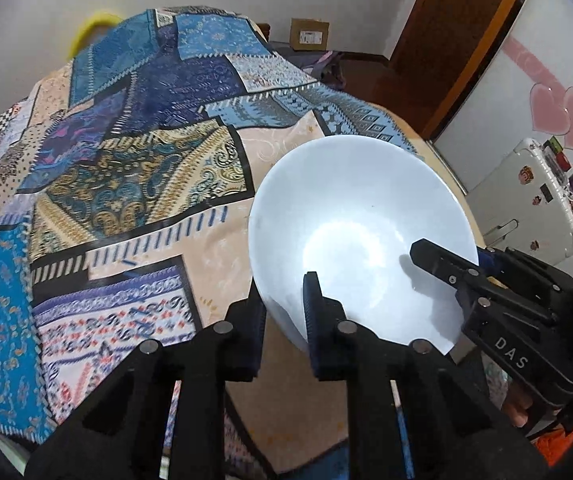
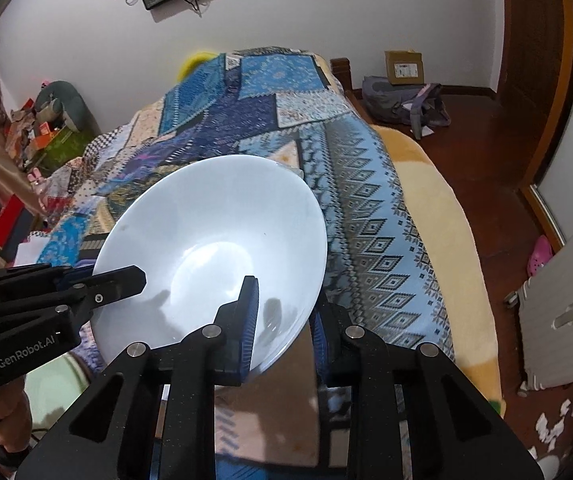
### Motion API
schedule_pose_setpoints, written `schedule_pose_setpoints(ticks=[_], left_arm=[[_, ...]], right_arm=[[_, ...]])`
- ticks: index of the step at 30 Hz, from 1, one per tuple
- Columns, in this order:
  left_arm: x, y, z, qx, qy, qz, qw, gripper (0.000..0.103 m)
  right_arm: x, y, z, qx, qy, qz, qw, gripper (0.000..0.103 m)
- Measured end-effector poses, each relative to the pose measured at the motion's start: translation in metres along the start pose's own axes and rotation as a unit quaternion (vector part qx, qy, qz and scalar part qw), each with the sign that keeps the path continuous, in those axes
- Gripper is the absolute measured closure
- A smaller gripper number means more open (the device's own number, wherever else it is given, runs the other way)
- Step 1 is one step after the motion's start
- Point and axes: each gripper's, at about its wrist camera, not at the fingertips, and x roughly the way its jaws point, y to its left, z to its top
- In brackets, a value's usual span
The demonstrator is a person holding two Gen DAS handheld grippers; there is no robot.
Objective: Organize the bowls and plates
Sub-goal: 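Lift the white bowl off the quilt with both tools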
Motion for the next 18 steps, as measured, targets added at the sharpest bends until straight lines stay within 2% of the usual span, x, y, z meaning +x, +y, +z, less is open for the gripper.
schedule_pose_setpoints(ticks=[18], left_arm=[[-0.12, 0.016, -0.047, -0.015, -0.059, 0.023, 0.9979, 0.086]], right_arm=[[-0.058, 0.071, -0.008, -0.04, -0.047, 0.034, 0.998, 0.081]])
